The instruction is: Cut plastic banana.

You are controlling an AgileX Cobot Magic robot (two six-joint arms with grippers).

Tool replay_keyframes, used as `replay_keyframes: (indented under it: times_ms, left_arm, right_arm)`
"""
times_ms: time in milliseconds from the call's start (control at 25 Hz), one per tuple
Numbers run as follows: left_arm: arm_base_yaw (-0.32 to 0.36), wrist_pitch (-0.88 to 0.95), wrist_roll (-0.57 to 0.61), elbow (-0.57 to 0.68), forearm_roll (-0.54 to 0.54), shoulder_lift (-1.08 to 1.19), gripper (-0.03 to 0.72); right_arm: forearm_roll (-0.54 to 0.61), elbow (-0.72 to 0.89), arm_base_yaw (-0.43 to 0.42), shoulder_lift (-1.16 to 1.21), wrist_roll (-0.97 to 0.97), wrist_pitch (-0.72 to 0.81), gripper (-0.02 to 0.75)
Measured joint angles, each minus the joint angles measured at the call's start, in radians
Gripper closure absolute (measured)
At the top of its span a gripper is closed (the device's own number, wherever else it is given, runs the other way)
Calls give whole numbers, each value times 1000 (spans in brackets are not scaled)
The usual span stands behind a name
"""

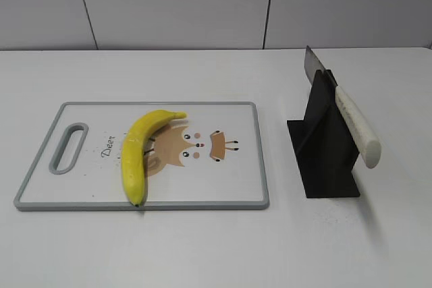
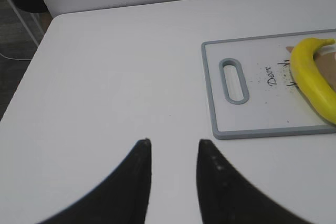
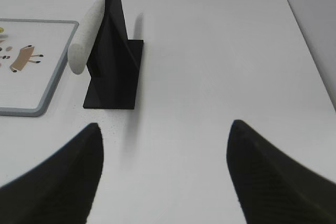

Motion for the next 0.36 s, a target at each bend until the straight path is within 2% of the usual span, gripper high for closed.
replay_keyframes:
  times_ms: [360]
  left_arm:
    - [0, 0, 0, 0, 0, 0, 446]
  right_arm:
    - [0, 0, 0, 0, 0, 0, 165]
